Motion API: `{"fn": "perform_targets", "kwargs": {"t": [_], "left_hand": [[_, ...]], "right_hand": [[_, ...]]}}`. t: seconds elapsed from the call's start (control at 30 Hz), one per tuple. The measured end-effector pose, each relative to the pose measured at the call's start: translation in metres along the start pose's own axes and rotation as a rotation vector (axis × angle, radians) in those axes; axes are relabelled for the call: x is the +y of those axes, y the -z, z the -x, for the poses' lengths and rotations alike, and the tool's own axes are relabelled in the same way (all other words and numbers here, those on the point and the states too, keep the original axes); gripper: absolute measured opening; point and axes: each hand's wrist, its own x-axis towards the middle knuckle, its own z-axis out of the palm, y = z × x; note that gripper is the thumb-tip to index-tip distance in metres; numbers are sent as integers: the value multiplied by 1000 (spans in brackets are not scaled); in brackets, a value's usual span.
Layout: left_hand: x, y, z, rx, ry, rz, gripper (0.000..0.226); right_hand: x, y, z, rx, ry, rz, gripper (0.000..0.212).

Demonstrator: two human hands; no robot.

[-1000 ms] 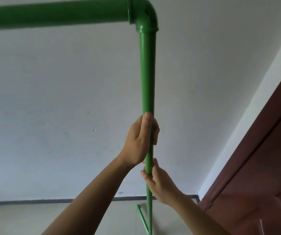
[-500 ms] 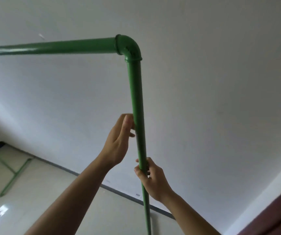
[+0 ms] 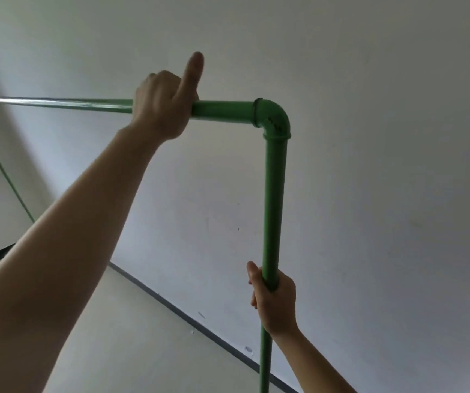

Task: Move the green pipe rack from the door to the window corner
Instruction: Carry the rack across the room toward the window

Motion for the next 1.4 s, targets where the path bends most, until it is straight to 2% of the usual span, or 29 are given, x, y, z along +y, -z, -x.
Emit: {"fn": "perform_targets", "kwargs": {"t": [0.07, 0.2, 0.33, 0.43, 0.5, 0.57, 0.67, 0.8, 0.87, 0.97, 1.03, 1.2, 1.27, 1.3, 1.4], "left_hand": [[-10, 2, -1, -32, -26, -46, 106], [-36, 15, 13, 51, -120, -160, 93], [-50, 44, 18, 114, -99, -192, 50], [-68, 64, 29, 158, -344, -267, 25], [-85, 77, 34, 164, -372, -324, 21], [-100, 87, 35, 229, -430, -413, 8], [-125, 101, 34, 291, -523, -486, 13], [-165, 116, 30, 304, -533, -522, 12], [-184, 122, 26, 245, -454, -486, 13], [-222, 136, 20, 214, -279, -411, 37], [-247, 147, 20, 206, -259, -406, 43], [-312, 174, 15, 215, -176, -383, 34], [-338, 183, 16, 180, -252, -415, 27], [-348, 186, 14, 173, -263, -406, 28], [-367, 185, 5, 202, -134, -344, 39]], "right_hand": [[1, -6, -1, 2, 1, -5, 64], [0, -24, 7, -31, 1, -11, 67], [-5, -48, 23, -60, 15, -34, 55], [-8, -65, 30, -103, 8, -45, 53], [-9, -77, 32, -135, 25, -38, 51], [-12, -89, 32, -161, 45, -40, 50], [-12, -110, 28, -172, 74, -49, 50], [-8, -147, 17, -170, 98, -52, 58], [-7, -171, 9, -172, 111, -61, 58], [-5, -213, -4, -187, 118, -80, 57], [-5, -244, -12, -212, 123, -90, 57], [-4, -315, -28, -276, 146, -97, 60], [-1, -340, -36, -306, 150, -97, 59], [1, -352, -41, -317, 147, -98, 59], [9, -384, -63, -357, 143, -114, 52]]}}
